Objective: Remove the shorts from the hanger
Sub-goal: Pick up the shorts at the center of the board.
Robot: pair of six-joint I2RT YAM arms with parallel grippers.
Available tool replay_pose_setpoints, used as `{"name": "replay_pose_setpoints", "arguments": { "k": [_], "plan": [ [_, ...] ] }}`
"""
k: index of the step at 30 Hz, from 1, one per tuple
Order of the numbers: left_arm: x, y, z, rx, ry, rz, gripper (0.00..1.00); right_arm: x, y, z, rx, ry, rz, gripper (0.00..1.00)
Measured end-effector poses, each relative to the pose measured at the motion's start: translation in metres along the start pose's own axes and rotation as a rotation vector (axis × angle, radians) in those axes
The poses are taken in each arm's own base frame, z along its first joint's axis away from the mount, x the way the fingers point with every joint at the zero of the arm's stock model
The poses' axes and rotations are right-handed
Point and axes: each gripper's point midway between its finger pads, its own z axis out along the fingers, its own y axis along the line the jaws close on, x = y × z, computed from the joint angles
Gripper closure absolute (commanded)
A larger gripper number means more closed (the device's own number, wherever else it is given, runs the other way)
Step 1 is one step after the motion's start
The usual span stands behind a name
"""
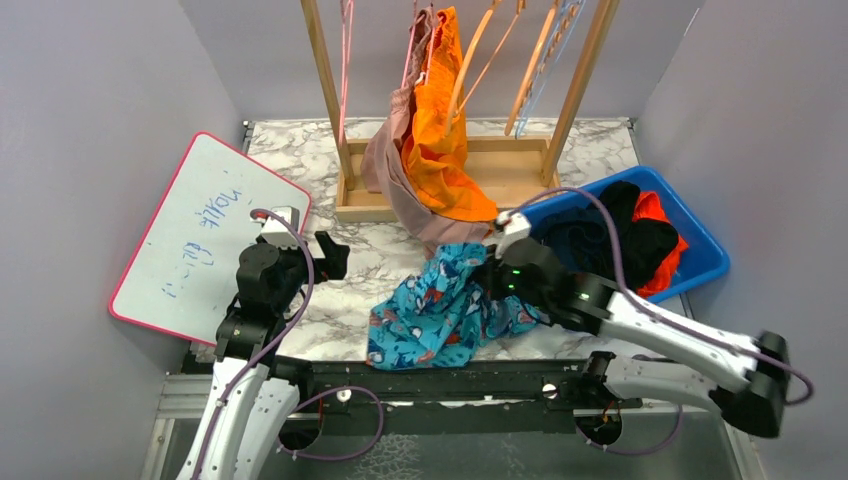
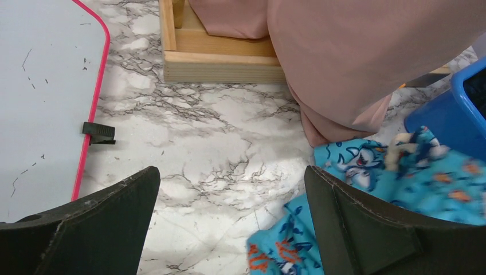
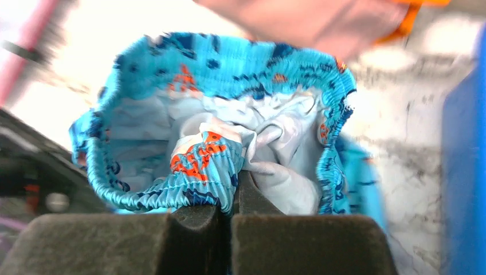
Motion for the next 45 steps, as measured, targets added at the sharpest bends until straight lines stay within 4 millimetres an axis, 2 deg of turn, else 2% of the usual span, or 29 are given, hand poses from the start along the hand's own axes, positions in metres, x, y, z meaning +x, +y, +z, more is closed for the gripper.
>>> {"name": "replay_pose_setpoints", "arguments": {
  "k": [4,7,9,11,14,17,19,21,22,25,27,30,37,41,43,45],
  "plan": [
    [0.0,0.0,0.0,0.0,0.0,0.0,0.01,-0.06,0.006,-0.064,-0.129,-0.277,0.064,0.99],
    [0.0,0.0,0.0,0.0,0.0,0.0,0.02,-0.084,0.002,-0.1,-0.168,-0.4,0.081,0.99],
    [0.0,0.0,0.0,0.0,0.0,0.0,0.02,-0.092,0.002,-0.109,-0.176,-0.424,0.071,0.99],
    [0.0,0.0,0.0,-0.001,0.001,-0.001,0.02,-0.09,0.005,-0.105,-0.177,-0.405,0.05,0.99],
    [0.001,0.0,0.0,-0.001,0.002,-0.003,0.02,-0.073,0.019,-0.081,-0.208,-0.306,0.0,0.98],
    [0.002,0.001,0.001,-0.002,0.005,-0.005,0.02,-0.04,0.037,-0.044,-0.253,-0.139,-0.055,0.95],
    [0.003,0.001,0.001,-0.002,0.005,-0.007,0.02,-0.006,0.044,-0.012,-0.258,0.016,-0.09,0.92],
    [0.003,0.001,0.001,-0.003,0.005,-0.008,0.02,0.027,0.044,0.01,-0.242,0.151,-0.112,0.83],
    [0.003,0.001,0.001,-0.003,0.005,-0.009,0.02,0.04,0.042,0.016,-0.236,0.2,-0.121,0.75],
    [0.003,0.001,0.002,-0.004,0.008,-0.009,0.02,0.061,0.039,0.021,-0.226,0.278,-0.134,0.46],
    [0.004,0.001,0.002,-0.005,0.011,-0.009,0.02,0.062,0.037,0.02,-0.221,0.284,-0.134,0.32],
    [0.006,0.002,0.004,-0.008,0.019,-0.01,0.02,0.059,0.032,0.016,-0.197,0.274,-0.136,0.2],
    [0.01,0.004,0.007,-0.015,0.041,-0.013,0.02,0.028,0.023,0.0,-0.155,0.14,-0.124,0.11],
    [0.011,0.004,0.008,-0.015,0.043,-0.012,0.02,0.024,0.021,0.005,-0.125,0.132,-0.141,0.1],
    [0.01,0.004,0.008,-0.016,0.043,-0.013,0.02,0.02,0.022,0.01,-0.122,0.128,-0.173,0.0],
    [0.01,0.004,0.008,-0.016,0.043,-0.013,0.02,0.013,0.022,0.018,-0.112,0.111,-0.214,0.01]
  ]
}}
